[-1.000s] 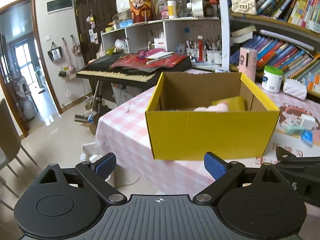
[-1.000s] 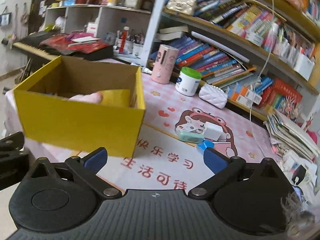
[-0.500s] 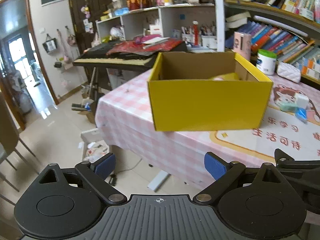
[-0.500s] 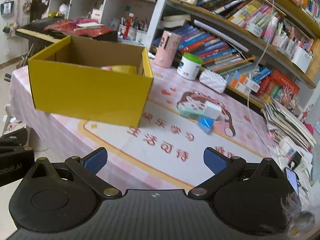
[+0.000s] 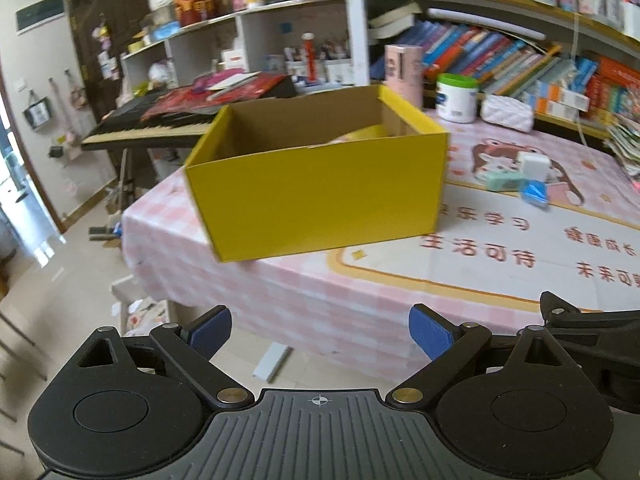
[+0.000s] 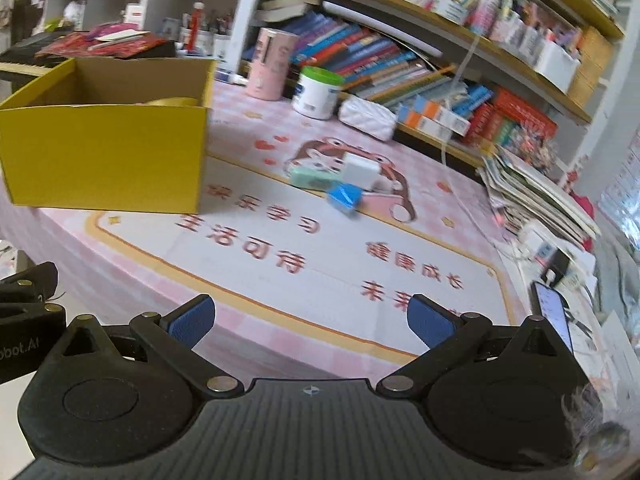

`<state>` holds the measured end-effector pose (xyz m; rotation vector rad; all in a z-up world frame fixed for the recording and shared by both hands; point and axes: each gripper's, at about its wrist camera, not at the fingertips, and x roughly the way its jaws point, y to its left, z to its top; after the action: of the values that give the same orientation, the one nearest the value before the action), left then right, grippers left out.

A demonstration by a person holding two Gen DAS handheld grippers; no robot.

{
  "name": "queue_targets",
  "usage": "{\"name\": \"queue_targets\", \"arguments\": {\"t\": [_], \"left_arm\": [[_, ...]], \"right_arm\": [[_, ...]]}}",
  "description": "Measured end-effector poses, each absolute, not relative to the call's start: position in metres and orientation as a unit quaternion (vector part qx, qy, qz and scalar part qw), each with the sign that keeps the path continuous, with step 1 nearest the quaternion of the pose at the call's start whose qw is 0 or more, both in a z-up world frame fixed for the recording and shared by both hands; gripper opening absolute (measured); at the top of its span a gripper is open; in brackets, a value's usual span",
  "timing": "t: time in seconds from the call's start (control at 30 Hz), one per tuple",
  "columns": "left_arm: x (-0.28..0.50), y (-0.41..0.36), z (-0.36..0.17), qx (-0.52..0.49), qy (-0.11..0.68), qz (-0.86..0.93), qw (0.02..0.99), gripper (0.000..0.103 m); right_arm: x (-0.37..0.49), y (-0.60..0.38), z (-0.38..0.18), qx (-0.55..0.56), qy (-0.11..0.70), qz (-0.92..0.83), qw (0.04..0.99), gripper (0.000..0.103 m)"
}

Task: Organize objects
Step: 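Withdraw both tools from the box toward the eraser and blue cloth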

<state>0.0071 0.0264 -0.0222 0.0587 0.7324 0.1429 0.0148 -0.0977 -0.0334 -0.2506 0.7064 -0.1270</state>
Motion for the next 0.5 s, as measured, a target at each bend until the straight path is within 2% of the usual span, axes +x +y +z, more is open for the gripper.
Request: {"name": "queue_targets", "arguments": {"t": [0.5], "left_arm": [[0.049,-0.037,-0.026,0.045,0.366,0.032,0.929,0.098]], "right_arm": [[0.051,-0.166,-0.04,-0.1,0.364,-0.099,0.921,0.103]]}}
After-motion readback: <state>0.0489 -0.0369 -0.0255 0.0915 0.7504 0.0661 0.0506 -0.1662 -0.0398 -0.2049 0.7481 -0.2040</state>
